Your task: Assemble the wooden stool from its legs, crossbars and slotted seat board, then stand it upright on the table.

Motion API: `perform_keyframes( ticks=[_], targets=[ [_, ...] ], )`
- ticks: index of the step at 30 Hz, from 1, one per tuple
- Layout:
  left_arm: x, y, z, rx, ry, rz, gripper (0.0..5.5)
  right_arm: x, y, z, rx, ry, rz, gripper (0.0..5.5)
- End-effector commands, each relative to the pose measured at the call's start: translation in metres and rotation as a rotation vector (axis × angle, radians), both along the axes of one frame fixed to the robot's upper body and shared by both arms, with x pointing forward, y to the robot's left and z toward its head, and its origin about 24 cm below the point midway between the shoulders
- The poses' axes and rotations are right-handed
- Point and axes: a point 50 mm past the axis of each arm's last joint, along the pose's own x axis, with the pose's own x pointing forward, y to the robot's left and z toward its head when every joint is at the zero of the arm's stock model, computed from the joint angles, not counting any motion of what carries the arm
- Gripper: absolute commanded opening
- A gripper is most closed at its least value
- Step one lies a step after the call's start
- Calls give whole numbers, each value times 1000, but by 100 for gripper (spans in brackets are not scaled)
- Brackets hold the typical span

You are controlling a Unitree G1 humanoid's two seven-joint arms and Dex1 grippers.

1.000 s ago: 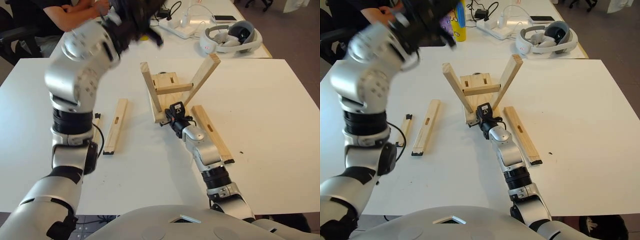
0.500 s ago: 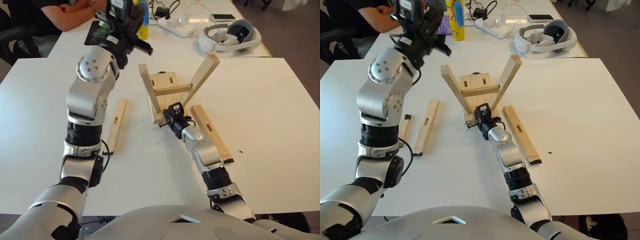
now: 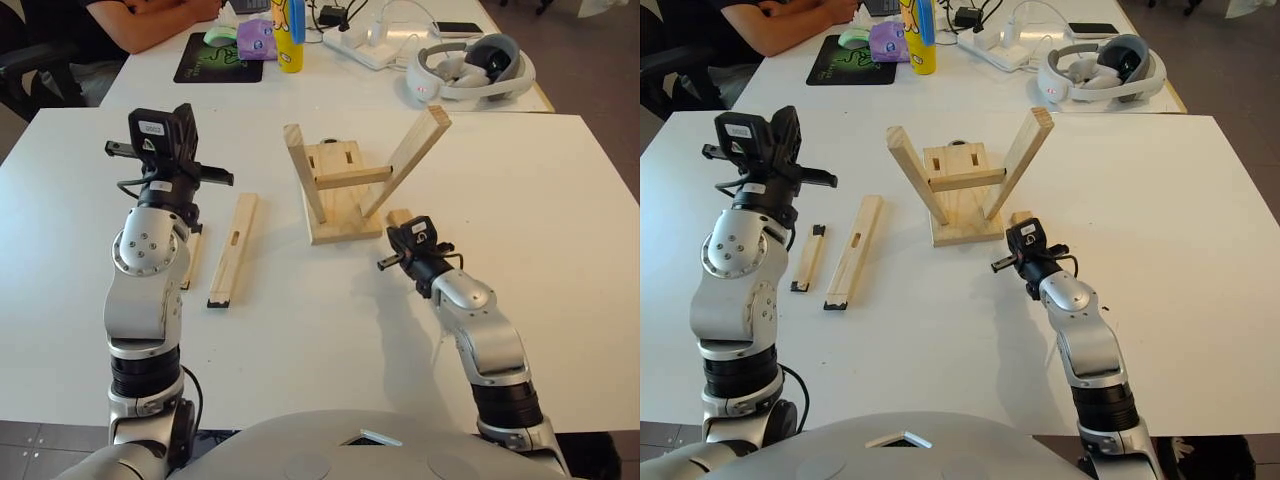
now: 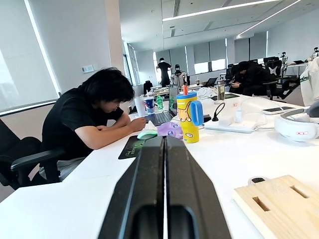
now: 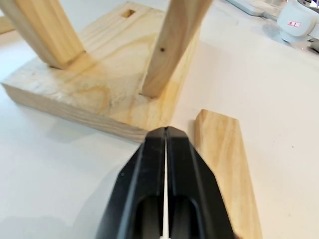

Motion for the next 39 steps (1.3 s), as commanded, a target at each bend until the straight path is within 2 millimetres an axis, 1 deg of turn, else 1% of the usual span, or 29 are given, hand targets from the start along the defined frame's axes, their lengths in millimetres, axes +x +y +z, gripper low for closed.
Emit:
perform_keyframes(
  ticks=[1, 5, 11, 13, 17, 22, 25, 28, 29, 30, 33, 35, 36, 37, 39],
  targets=[
    [5, -10, 1, 3, 13, -32, 1, 6, 3, -11, -85, 42, 1, 0],
    [7, -15, -1, 11, 34, -60, 1, 10, 6, -20, -143, 70, -3, 0],
    [6, -17, -9, 5, 75, -73, 1, 12, -2, -25, -218, 73, -32, 0],
    [6, -18, -10, 4, 76, -74, 1, 14, 3, -26, -216, 66, -11, 0],
    [6, -19, -12, -2, 91, -80, 1, 15, 19, -28, -192, 49, 60, 0],
    [6, -16, -17, -11, 126, -66, 1, 9, 33, -28, -158, 55, 111, 0],
    [5, -17, -20, -23, 140, -65, 1, 8, 35, -28, -160, 56, 114, 0],
    [4, -18, -21, -29, 147, -66, 1, 10, 28, -27, -168, 43, 75, 0],
    [4, -18, -20, -31, 143, -61, 1, 11, 26, -22, -152, 21, 59, 0],
    [3, -16, -19, -34, 133, -50, 1, 11, 24, -11, -112, -23, 29, 0],
    [-1, -9, -10, -59, 79, -10, 1, 3, 16, 32, 36, -195, -61, 0],
    [-5, -9, -7, -76, 62, -4, 1, -5, 4, 57, 135, -279, -179, 0],
    [-6, -9, -5, -86, 55, 1, 1, -7, -5, 69, 151, -339, -247, 0],
    [-7, -8, -4, -88, 44, 11, 1, -7, -12, 82, 171, -404, -303, 0],
    [-7, -7, -2, -88, 34, 26, 1, -2, -20, 99, 195, -488, -376, 0]
  ],
)
